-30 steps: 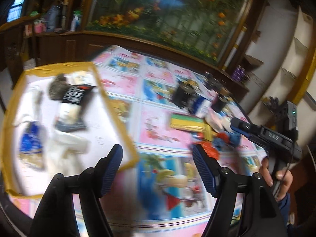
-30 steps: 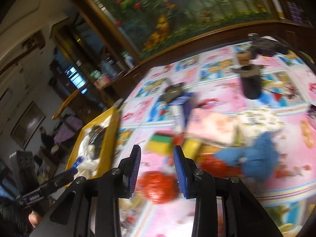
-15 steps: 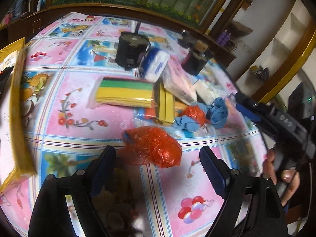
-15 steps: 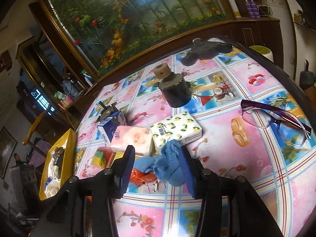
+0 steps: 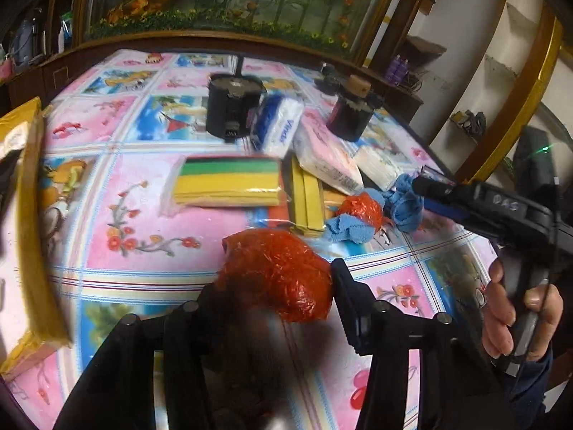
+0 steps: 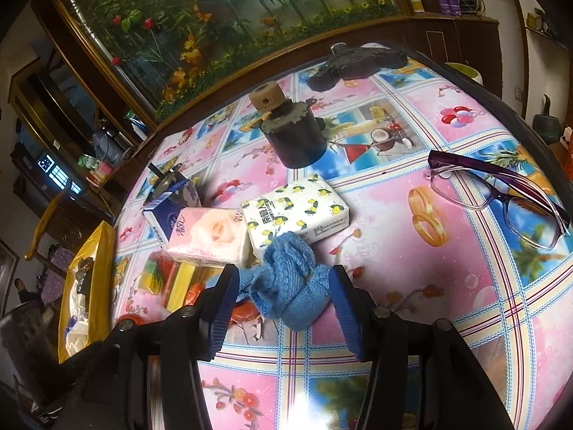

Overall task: Organize soft objects
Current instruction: 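Grasp the red plastic bag with the left tool while the right tool grasps the blue knitted sock, then carry the red bag and blue sock over the tray with both tools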

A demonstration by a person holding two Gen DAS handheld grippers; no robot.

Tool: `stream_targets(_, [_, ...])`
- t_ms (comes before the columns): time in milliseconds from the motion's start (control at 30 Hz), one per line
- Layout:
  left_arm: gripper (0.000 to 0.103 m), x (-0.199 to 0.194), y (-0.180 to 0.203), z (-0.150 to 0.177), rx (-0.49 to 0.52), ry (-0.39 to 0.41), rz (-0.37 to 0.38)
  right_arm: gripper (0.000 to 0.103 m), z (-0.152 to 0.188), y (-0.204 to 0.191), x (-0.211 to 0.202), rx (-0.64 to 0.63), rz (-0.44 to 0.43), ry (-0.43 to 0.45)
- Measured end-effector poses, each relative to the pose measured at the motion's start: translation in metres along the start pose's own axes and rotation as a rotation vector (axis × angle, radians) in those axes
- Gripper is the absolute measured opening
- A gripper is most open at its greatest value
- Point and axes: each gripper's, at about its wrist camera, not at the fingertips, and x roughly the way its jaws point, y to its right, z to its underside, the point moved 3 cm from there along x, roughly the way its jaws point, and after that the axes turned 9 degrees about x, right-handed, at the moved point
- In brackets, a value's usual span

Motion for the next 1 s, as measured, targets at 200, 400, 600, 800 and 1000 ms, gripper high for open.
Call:
stream_targets(200, [0.05, -0.012, -0.011, 0.002, -0.031, 0.04, 0.045, 0.055, 0.005, -0.003, 0.014, -0.028, 0.063, -0.019])
stream_targets(400, [0.05, -0.013, -0.018, 0.001, -0.091, 0.081, 0.13, 0.039, 0.01, -0.016, 0.012, -0.118, 0.101, 0.021])
stream_targets(600, [0.05, -0.017, -0.029, 0.001, -0.16, 0.132, 0.164, 0.039, 0.014, -0.037, -0.007, -0.192, 0.01, 0.093])
stream_targets(800, [0.05, -0.021, -0.027, -0.001, -0.144, 0.15, 0.129, 0.039, 0.023, -0.061, -0.016, -0.287, -0.05, 0.138])
stream_targets(1000, [0.05, -0.021, -0.017, -0.003, -0.092, 0.141, 0.082, 0.039, 0.023, -0.061, -0.02, -0.275, -0.088, 0.145])
